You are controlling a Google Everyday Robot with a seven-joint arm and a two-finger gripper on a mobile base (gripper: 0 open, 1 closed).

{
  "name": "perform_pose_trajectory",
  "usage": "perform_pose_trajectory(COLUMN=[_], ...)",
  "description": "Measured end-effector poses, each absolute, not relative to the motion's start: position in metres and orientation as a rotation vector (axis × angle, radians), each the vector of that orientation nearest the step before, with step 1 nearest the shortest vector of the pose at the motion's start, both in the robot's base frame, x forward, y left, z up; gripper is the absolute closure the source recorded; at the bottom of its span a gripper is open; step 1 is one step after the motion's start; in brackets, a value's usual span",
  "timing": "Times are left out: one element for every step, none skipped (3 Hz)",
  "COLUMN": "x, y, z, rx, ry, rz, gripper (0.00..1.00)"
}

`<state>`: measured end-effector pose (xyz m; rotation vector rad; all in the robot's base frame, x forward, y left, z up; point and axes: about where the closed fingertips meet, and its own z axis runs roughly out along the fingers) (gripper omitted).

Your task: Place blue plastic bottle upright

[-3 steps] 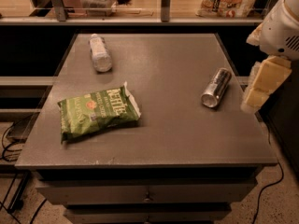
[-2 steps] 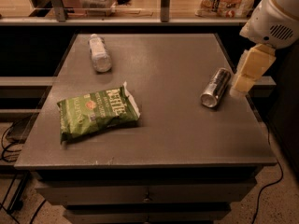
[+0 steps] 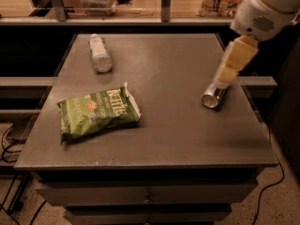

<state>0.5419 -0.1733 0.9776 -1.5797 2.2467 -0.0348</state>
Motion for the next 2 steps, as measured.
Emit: perform_pose_trajectory(x=[0.577, 0.615], y=[-0.135, -0.092], z=[0.985, 0.993], rx=[-1.497, -1.419], ry=[2.240, 2.231], rz=[0.018, 0.088], gripper=[0.00, 0.00])
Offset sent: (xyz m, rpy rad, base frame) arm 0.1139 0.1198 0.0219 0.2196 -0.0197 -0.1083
